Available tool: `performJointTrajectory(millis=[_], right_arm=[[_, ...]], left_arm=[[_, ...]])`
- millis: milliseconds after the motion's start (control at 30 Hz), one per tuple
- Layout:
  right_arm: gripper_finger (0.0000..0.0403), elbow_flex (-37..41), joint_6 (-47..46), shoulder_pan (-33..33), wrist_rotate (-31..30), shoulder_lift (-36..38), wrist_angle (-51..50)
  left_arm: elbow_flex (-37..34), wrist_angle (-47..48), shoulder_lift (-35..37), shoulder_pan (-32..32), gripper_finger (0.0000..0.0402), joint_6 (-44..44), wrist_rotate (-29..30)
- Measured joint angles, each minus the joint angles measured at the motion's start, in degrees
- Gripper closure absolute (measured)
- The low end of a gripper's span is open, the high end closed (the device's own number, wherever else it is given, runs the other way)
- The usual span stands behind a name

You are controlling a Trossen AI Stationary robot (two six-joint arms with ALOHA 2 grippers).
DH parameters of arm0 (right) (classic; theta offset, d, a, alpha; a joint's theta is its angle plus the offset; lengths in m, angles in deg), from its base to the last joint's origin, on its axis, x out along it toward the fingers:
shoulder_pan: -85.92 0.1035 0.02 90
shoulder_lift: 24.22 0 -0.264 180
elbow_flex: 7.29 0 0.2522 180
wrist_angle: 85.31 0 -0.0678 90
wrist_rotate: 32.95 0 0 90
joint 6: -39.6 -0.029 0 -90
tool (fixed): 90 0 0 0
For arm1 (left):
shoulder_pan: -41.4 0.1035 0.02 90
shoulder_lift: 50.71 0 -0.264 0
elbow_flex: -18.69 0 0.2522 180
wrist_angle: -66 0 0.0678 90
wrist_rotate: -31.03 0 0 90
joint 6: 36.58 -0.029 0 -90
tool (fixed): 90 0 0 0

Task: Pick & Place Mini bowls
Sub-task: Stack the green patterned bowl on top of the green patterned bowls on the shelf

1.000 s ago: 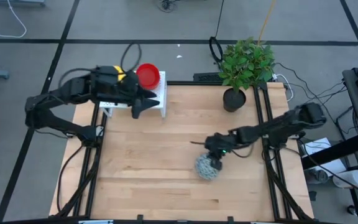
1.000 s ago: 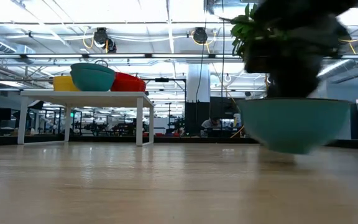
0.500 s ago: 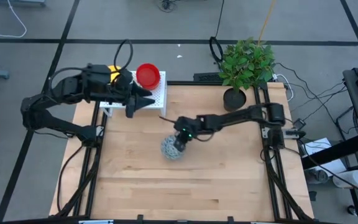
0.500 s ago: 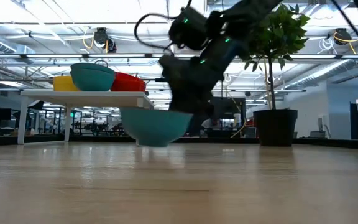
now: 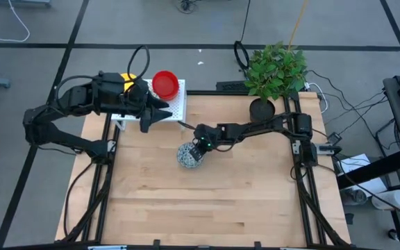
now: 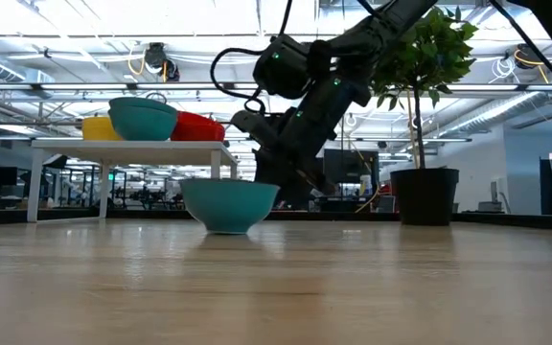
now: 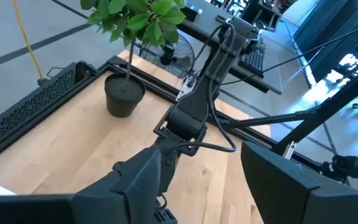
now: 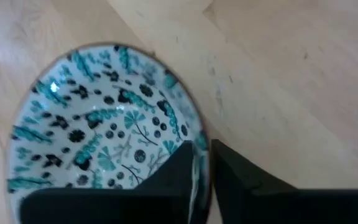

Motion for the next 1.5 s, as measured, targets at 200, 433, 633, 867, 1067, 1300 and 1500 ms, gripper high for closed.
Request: performJointTrajectory(millis=[200,433,633,867,1067,1300,1500], right_arm=[[0.0279,0.09,3.04,-0.23,0.33,0.84,-0.52],[0.0223,0.07,9.79,-0.71,8.3,9.31,-7.13],[0.0228,0.06,16.89,-0.71,3.4,20.21,-19.11],[0.0241,0.09,20.22,0.22,-6.45,33.5,-33.43],[0.0243,5.24,21.18,1.88,-13.51,46.0,-37.38],[0.0248,22.34,14.63,2.59,-13.29,61.9,-29.06],[0.0248,37.97,8.39,2.59,-13.2,72.68,-19.16]], left_arm=[[0.0,0.73,0.0,0.0,0.0174,0.0,-0.06],[-0.02,7.39,-1.34,-0.23,0.0174,-0.76,-0.48],[-0.07,15.21,-6.44,-2.46,0.0174,-4.24,-0.5],[-0.07,20.97,-14.57,-5.78,0.0174,-13.16,-0.51],[-0.07,25.47,-22.62,-7.68,0.0174,-21.8,-0.48],[-0.07,26.73,-31.68,-10.0,0.0174,-32.99,-0.44],[-0.07,26.08,-38.41,-12.17,0.0174,-45.88,1.27]])
